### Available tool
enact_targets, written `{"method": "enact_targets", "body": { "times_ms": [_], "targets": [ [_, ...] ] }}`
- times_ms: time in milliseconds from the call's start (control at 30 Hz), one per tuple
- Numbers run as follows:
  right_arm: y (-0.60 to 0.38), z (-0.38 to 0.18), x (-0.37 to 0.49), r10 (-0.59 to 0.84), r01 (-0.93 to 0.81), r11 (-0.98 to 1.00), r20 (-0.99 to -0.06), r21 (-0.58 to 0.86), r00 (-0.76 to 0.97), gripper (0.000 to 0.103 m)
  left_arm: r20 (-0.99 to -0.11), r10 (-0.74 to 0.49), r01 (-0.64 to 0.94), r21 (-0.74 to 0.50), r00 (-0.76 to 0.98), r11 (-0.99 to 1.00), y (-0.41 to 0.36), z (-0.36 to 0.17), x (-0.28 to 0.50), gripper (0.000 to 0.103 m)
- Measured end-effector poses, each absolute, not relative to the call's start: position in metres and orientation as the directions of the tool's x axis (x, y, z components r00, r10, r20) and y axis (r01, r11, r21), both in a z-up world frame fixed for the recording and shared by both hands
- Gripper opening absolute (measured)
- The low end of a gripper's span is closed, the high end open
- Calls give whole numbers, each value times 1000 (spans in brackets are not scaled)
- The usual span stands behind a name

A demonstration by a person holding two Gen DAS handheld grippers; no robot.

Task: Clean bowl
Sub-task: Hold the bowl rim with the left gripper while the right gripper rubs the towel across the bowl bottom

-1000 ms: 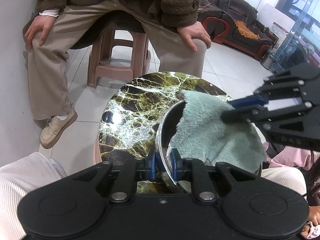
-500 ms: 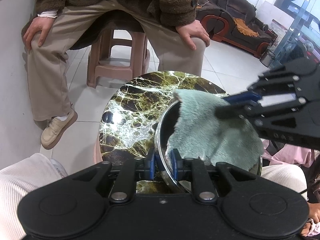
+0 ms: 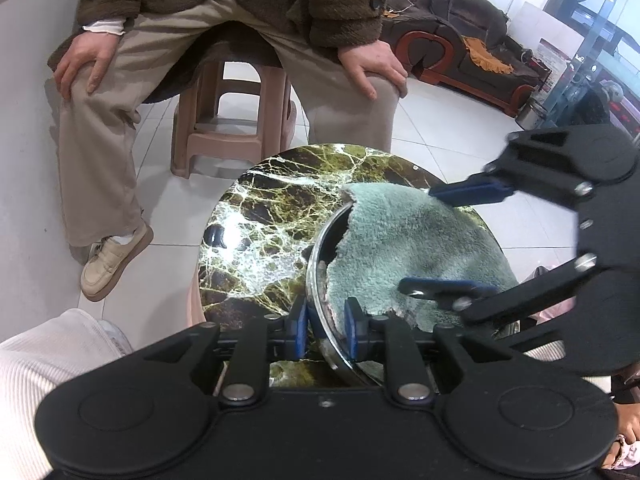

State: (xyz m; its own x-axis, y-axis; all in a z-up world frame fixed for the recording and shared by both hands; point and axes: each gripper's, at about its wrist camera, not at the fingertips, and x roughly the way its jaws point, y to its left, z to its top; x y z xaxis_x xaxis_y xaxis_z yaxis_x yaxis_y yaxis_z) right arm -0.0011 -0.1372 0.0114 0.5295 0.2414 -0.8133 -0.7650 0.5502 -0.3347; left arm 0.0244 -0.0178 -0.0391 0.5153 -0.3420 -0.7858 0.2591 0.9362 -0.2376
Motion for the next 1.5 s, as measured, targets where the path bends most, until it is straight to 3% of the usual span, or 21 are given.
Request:
{"method": "enact_targets", "body": {
  "times_ms": [100, 233, 333, 900, 1000, 1500],
  "targets": [
    [-132, 1, 1, 192, -759, 525, -815, -385, 546, 52, -784, -347, 263, -241, 515, 934, -17, -40, 25, 17],
    [-140, 11, 9, 193, -718, 604, -811, -346, 553, 25, -783, -353, 258, -251, 513, 933, -15, -42, 25, 17],
    [-147, 22, 10, 219, -702, 648, -810, -296, 544, 18, -782, -356, 252, -260, 511, 932, -14, -42, 26, 18],
    [-154, 33, 23, 335, -675, 720, -772, -160, 540, 18, -784, -337, 233, -248, 522, 940, -20, -48, 31, 14],
    [-165, 30, 26, 364, -664, 742, -776, -92, 515, 10, -781, -336, 226, -253, 526, 941, -20, -49, 31, 14],
    [-164, 21, 34, 360, -649, 758, -792, -59, 493, 9, -779, -327, 240, -231, 535, 943, -20, -50, 28, 14]
  ]
}}
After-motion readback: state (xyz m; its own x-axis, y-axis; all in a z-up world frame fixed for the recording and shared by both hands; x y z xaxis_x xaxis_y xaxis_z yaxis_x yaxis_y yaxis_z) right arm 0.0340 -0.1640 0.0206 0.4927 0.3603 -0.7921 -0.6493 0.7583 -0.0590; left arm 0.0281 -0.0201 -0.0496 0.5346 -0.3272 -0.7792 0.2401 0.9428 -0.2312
